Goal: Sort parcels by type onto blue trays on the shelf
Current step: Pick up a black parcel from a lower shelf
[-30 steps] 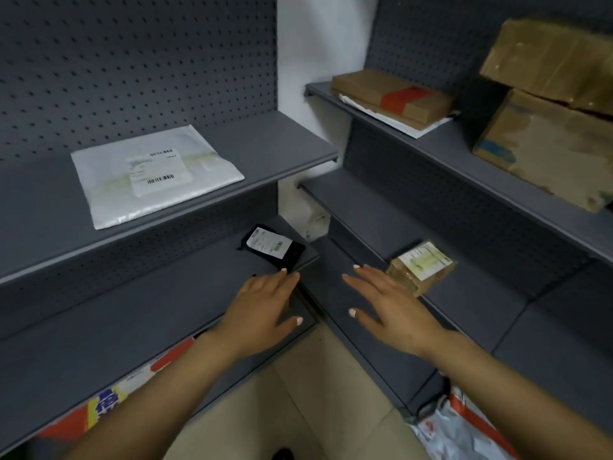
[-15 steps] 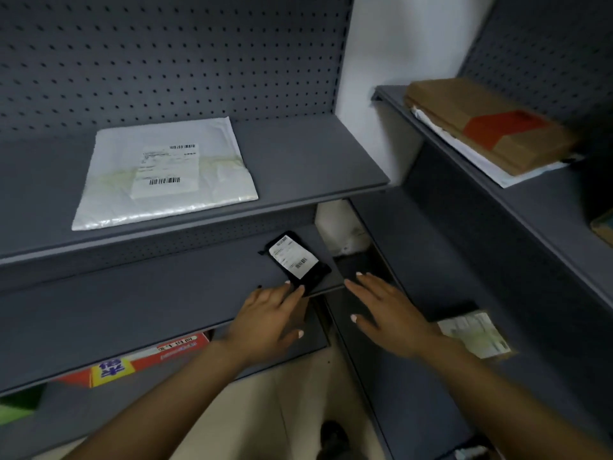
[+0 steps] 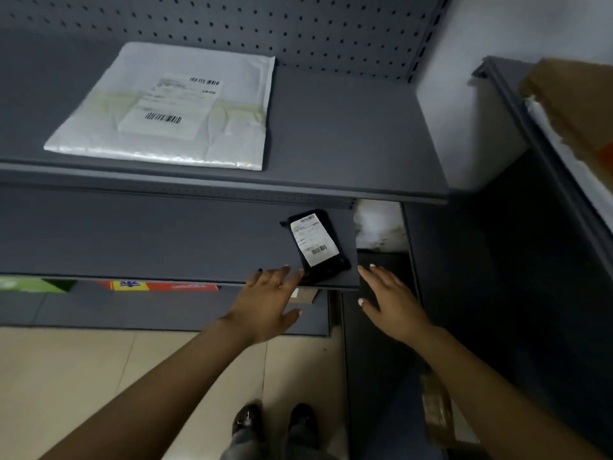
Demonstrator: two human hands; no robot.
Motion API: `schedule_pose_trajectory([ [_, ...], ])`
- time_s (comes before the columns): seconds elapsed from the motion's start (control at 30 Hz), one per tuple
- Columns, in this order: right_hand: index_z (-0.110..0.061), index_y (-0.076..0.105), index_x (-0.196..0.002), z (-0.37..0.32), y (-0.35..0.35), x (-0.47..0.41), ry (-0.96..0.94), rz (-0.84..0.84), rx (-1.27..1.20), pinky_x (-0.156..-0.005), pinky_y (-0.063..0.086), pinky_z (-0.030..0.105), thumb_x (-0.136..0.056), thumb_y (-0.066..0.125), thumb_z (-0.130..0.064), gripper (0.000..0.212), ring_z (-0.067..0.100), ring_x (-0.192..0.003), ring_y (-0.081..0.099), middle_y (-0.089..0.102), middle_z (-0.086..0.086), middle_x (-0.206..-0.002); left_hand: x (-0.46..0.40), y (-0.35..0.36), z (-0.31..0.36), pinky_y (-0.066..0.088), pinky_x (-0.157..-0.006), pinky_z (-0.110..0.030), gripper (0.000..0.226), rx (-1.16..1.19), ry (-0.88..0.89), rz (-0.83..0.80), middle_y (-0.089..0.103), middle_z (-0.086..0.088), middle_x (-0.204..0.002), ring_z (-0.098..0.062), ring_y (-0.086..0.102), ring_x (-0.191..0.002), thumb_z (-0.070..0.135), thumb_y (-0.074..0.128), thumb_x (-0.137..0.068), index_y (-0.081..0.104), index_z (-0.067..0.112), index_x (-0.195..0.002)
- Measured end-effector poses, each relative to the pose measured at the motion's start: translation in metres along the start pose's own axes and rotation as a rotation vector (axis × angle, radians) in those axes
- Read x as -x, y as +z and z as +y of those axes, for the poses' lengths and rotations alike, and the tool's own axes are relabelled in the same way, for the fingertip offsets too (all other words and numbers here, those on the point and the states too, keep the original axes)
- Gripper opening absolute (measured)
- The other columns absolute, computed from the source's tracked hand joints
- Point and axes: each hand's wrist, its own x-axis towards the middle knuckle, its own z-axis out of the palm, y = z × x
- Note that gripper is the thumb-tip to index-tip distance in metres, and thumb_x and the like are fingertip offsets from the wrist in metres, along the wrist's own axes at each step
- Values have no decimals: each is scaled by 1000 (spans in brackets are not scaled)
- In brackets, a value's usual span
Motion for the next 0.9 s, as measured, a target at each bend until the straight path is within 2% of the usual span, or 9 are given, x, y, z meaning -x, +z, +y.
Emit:
schedule_pose_trajectory([
  [0.1, -28, 13, -150, 9, 11, -29, -3, -17, 9, -116, 20, 38, -95, 47, -37, 65, 22, -144, 13, 17, 2, -157, -23, 17, -5, 11, -116, -41, 74, 10, -30, -24, 19, -11, -156, -28, 20, -142, 51, 43, -94, 7, 21, -152],
  [0.3, -25, 14, -150, 23, 53, -85, -1, -44, 22, -114, 24, 39, -94, 49, -34, 67, 25, -143, 17, 19, 5, -156, -84, 65, -16, 12, -116, -43, 74, -27, -65, -76, 16, -12, -156, -30, 21, -141, 50, 41, -95, 3, 20, -151],
  [0.5, -28, 6, -151, 48, 96, -140, -9, -46, 43, -114, 24, 40, -93, 52, -34, 74, 27, -143, 14, 11, 5, -158, -137, 110, -28, 15, -116, -45, 78, 6, -116, -60, 17, -14, -156, -32, 22, -140, 48, 46, -93, 3, 19, -152],
  [0.7, -29, -4, -150, 67, 127, -182, -17, -67, 59, -114, 22, 41, -87, 58, -42, 89, 27, -144, 9, -1, 5, -159, -178, 155, -48, 21, -113, -46, 87, 78, -195, -43, 22, -14, -153, -34, 28, -136, 54, 50, -89, -2, 23, -151],
  [0.77, -31, -6, -149, 67, 136, -190, -45, -90, 55, -113, 25, 41, -85, 61, -43, 93, 27, -143, 13, 2, 4, -158, -184, 167, -49, 22, -112, -46, 92, 112, -208, -45, 23, -14, -152, -35, 29, -134, 56, 52, -86, -3, 21, -151],
  [0.9, -32, 1, -150, 62, 147, -188, -89, -82, -67, -105, 38, 37, -86, 63, -36, 89, 24, -134, 33, 19, 2, -153, -184, 183, -47, 27, -109, -44, 96, 196, -230, -15, 19, -20, -153, -38, 32, -133, 54, 54, -87, -9, 18, -151],
])
